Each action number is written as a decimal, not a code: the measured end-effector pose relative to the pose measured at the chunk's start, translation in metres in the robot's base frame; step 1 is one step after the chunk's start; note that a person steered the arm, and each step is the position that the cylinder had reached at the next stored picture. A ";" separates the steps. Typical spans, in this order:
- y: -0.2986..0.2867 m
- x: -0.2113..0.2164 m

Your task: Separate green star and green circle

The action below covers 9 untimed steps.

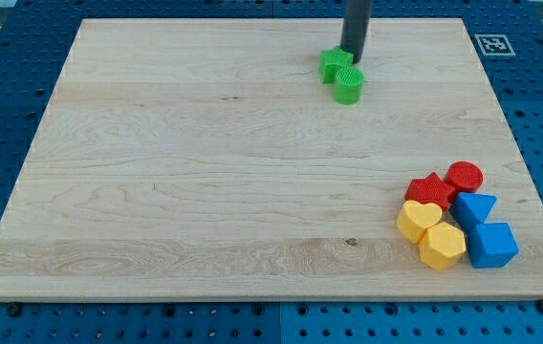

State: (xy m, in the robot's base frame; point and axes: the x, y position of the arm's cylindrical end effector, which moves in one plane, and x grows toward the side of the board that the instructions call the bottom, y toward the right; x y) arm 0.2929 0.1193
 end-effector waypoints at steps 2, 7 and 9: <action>0.027 0.019; -0.045 0.020; -0.013 0.064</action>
State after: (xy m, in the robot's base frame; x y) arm 0.3567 0.1058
